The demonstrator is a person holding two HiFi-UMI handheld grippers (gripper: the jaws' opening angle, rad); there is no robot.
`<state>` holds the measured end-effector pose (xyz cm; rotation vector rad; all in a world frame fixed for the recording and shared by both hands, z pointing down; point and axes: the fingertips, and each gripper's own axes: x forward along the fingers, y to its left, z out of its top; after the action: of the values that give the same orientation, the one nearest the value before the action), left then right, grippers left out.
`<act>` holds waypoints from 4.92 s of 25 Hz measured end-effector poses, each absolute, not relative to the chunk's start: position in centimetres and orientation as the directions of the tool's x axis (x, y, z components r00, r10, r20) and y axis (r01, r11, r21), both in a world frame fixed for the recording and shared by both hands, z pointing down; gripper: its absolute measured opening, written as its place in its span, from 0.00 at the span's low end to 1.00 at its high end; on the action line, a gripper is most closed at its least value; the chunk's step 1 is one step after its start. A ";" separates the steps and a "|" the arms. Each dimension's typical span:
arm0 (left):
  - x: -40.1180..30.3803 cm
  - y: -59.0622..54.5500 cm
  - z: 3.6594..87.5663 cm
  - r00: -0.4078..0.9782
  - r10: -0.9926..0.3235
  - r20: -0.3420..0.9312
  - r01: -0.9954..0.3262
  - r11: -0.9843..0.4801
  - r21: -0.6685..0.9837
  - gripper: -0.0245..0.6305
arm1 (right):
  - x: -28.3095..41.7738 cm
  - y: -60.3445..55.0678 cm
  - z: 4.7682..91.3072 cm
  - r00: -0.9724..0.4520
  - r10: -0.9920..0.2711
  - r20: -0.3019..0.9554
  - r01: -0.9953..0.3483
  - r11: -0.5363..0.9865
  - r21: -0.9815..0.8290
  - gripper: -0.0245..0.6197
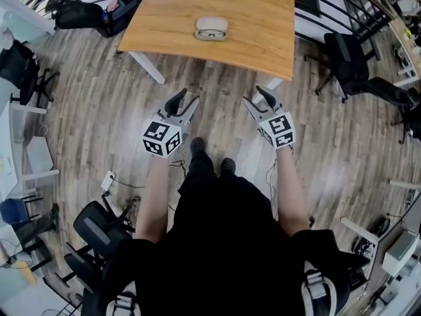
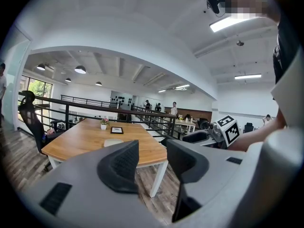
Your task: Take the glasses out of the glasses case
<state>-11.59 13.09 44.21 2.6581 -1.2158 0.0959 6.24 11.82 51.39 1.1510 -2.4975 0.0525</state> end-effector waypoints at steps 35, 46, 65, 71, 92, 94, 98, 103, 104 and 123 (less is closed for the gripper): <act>-21.2 -0.4 46.3 0.772 -0.614 0.163 -0.635 -0.743 0.210 0.32 | -3.7 1.1 53.2 -0.461 -0.795 0.395 -0.836 0.539 0.107 0.40; -17.8 -3.8 47.2 0.772 -0.606 0.191 -0.635 -0.746 0.202 0.32 | -1.4 -3.0 54.0 -0.478 -0.784 0.395 -0.829 0.551 0.090 0.40; -10.5 -16.2 48.7 0.709 -0.662 0.243 -0.705 -0.669 0.235 0.32 | 5.3 -15.4 56.3 -0.557 -0.703 0.442 -0.778 0.629 0.020 0.40; -9.1 -19.1 48.9 0.663 -0.701 0.260 -0.748 -0.622 0.231 0.32 | 6.2 -19.2 57.3 -0.611 -0.650 0.452 -0.729 0.685 0.000 0.40; -10.4 -27.0 52.6 0.674 -0.663 0.325 -0.736 -0.636 0.230 0.32 | 6.0 -26.6 60.1 -0.589 -0.634 0.501 -0.740 0.673 -0.017 0.40; -11.0 -28.2 53.2 0.684 -0.648 0.335 -0.727 -0.647 0.231 0.32 | 6.0 -27.3 60.2 -0.569 -0.646 0.509 -0.758 0.652 -0.019 0.40; -12.2 -30.0 54.5 0.704 -0.613 0.359 -0.705 -0.664 0.249 0.32 | 5.7 -28.6 60.7 -0.526 -0.675 0.518 -0.795 0.606 -0.018 0.40; -12.1 -31.3 56.5 0.744 -0.542 0.390 -0.656 -0.704 0.272 0.32 | 5.5 -28.9 62.2 -0.476 -0.697 0.536 -0.838 0.544 -0.038 0.40; -11.9 -31.4 56.9 0.758 -0.518 0.397 -0.636 -0.721 0.274 0.32 | 5.4 -28.9 62.4 -0.467 -0.701 0.539 -0.846 0.531 -0.043 0.40; -7.0 -30.5 66.7 0.802 -0.099 0.589 -0.311 -0.912 0.269 0.31 | 6.3 -27.8 66.4 -0.331 -0.722 0.608 -0.930 0.357 -0.082 0.40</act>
<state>-6.98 -30.49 66.69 2.6347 -0.3109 0.8341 6.34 -27.76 66.41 1.4342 -2.1506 0.5856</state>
